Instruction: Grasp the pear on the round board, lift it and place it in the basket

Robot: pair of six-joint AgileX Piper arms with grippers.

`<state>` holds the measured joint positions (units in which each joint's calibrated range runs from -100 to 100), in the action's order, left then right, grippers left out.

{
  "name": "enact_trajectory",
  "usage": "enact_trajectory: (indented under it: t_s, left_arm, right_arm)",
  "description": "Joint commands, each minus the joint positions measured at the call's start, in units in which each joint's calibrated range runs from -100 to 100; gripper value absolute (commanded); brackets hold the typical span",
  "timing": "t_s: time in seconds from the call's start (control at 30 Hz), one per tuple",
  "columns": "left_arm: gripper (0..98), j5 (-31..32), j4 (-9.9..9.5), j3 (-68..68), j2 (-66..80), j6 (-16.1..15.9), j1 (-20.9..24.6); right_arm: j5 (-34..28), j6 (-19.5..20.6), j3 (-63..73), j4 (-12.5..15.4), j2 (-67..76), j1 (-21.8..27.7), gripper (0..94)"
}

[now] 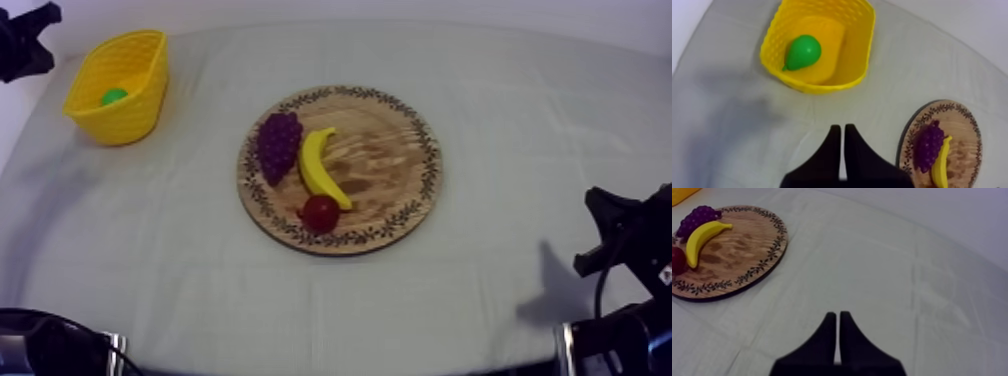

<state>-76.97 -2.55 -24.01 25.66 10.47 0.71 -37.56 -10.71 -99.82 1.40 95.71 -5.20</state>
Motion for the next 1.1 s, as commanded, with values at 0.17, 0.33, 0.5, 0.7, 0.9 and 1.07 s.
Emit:
enact_trajectory:
  t_s: [0.17,0.33,0.5,0.7,0.9,1.07]
  left_arm:
    - [0.1,10.3,-1.42,-19.8,15.9,-4.3,-1.1]
    - [0.0,17.4,-0.52,-30.5,26.4,-10.6,-1.5]
    - [0.0,22.0,1.45,-39.5,35.6,-16.8,-1.5]
    - [0.0,25.9,2.93,-48.8,44.4,-19.6,-1.4]
    - [0.0,27.0,4.22,-56.6,52.4,-23.1,-1.1]
    - [2.0,29.9,5.61,-64.5,59.8,-27.7,-0.7]
  right_arm:
    - [0.0,0.0,0.0,0.0,0.0,0.0,0.4]
    - [0.0,0.0,0.0,0.0,0.0,0.0,0.4]
    - [0.0,0.0,0.0,0.0,0.0,0.0,0.4]
    - [0.0,0.0,0.0,0.0,0.0,0.0,0.4]
    - [0.0,0.0,0.0,0.0,0.0,0.0,0.4]
    - [0.0,0.0,0.0,0.0,0.0,0.0,0.4]
